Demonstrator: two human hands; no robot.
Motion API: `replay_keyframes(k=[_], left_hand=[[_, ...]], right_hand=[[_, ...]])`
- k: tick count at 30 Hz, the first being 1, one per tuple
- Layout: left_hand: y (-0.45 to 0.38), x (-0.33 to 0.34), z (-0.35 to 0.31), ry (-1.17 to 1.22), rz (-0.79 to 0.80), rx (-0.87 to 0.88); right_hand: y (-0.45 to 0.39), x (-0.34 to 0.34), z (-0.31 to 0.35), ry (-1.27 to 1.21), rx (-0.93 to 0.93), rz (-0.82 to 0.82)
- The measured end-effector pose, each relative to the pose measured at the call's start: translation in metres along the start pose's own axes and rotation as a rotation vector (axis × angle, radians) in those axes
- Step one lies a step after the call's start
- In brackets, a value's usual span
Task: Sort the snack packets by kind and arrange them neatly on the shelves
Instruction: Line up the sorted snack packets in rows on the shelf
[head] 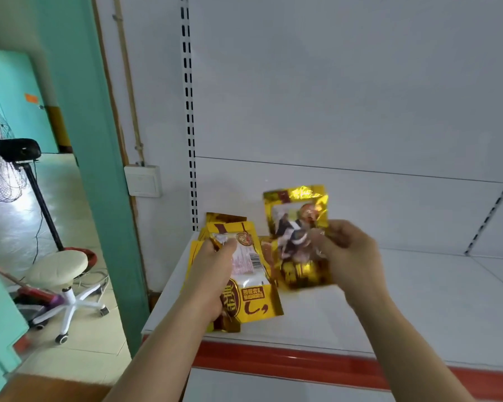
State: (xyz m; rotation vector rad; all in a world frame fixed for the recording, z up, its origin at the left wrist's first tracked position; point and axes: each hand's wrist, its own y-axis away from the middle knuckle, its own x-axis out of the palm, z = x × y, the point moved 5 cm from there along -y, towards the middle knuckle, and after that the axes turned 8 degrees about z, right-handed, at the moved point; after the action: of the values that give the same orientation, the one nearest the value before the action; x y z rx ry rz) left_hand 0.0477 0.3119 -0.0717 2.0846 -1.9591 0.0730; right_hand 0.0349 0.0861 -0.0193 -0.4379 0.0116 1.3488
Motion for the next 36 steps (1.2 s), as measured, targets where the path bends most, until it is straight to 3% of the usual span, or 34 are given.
replay_keyframes(k=[2,5,7,10,12,14,15,18,22,25,27,30,36], left_hand=[[-0.005,0.000,0.009,0.045,0.041,-0.098],[-0.007,0.007,0.012,0.173,0.173,-0.229],[-0.001,0.017,0.004,0.166,0.298,-0.192],[-0.002,0.018,-0.001,0.009,0.236,0.022],[-0.004,0.017,-0.003,-0.045,0.158,0.083],[-0.009,0.016,-0.002,-0.068,0.123,0.131],[-0.008,0.018,-0.004,-0.087,0.118,0.149],[-0.001,0.018,-0.011,-0.139,0.054,0.133],[-0.003,-0.014,-0.016,-0.028,-0.104,0.088],[-0.002,-0.032,-0.018,0.011,-0.140,0.032],[-0.001,-0.032,-0.017,0.027,-0.123,0.001],[0.000,-0.028,-0.014,0.006,-0.083,-0.020],[-0.002,-0.021,-0.008,0.005,-0.033,-0.048]], right_hand=[[0.004,-0.009,0.013,-0.072,-0.205,-0.048],[0.015,0.011,0.017,0.108,-0.493,0.196],[0.017,0.020,0.001,0.225,-0.526,0.282],[0.015,0.015,-0.009,0.272,-0.457,0.145],[0.016,0.015,-0.009,0.148,-0.302,0.112],[0.017,0.027,-0.009,-0.098,-0.091,0.252],[0.017,0.032,-0.009,-0.096,-0.038,0.319],[0.007,0.033,-0.016,0.204,-0.102,0.286],[-0.009,0.005,-0.035,0.260,0.051,0.049],[-0.008,0.007,-0.048,0.345,0.172,0.141],[0.000,0.022,-0.046,0.399,0.136,0.242],[0.007,0.049,-0.047,0.689,0.086,0.350],[0.006,0.059,-0.056,0.974,0.118,0.391]])
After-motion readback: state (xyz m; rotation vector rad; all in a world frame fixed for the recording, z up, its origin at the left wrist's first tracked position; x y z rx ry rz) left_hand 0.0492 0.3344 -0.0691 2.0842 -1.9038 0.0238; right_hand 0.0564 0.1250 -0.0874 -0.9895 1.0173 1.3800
